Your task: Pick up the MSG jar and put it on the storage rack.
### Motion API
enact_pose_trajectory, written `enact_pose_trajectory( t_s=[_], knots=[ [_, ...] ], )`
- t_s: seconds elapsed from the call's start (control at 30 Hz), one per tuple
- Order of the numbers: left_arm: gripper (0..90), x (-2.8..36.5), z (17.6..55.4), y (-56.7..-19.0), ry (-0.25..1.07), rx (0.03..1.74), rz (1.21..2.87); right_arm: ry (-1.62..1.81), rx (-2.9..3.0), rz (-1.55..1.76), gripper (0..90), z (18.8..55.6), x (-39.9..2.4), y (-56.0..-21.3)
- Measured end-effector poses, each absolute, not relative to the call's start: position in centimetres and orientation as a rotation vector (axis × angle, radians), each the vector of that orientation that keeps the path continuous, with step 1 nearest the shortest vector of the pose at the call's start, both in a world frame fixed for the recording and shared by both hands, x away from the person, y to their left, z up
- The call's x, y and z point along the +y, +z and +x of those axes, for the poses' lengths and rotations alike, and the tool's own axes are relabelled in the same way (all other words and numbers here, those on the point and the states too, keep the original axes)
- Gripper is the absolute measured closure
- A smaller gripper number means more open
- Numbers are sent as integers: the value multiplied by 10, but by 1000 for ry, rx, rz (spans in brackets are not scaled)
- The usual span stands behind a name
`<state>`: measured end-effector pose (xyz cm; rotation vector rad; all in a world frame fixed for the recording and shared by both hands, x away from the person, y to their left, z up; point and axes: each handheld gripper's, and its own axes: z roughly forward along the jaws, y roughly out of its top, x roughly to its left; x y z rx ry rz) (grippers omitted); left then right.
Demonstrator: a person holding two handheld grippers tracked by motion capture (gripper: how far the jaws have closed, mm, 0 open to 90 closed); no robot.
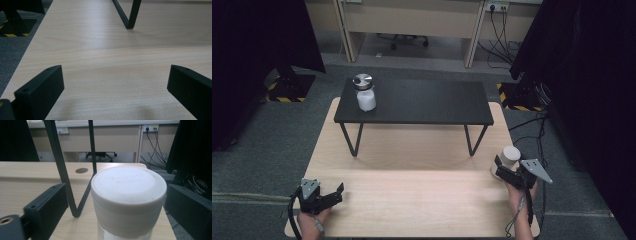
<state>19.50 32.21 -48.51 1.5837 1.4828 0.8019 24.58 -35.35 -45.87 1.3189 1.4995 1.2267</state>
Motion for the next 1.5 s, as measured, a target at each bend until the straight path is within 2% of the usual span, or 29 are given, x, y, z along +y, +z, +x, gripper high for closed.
enact_pose_trajectory(
  t_s=[0.23, 0.83, 1.5],
  knots=[
    [4, 322, 195, -485, 802, 1479, 1589, 1235, 1496, 1339, 188, 247, -357, -459],
    [1, 321, 195, -485, 803, 1479, 1590, 1292, 1509, 1375, 317, 255, -370, -464],
    [0, 322, 196, -485, 789, 1468, 1596, 1242, 1525, 1337, 332, 251, -364, -455]
  ],
)
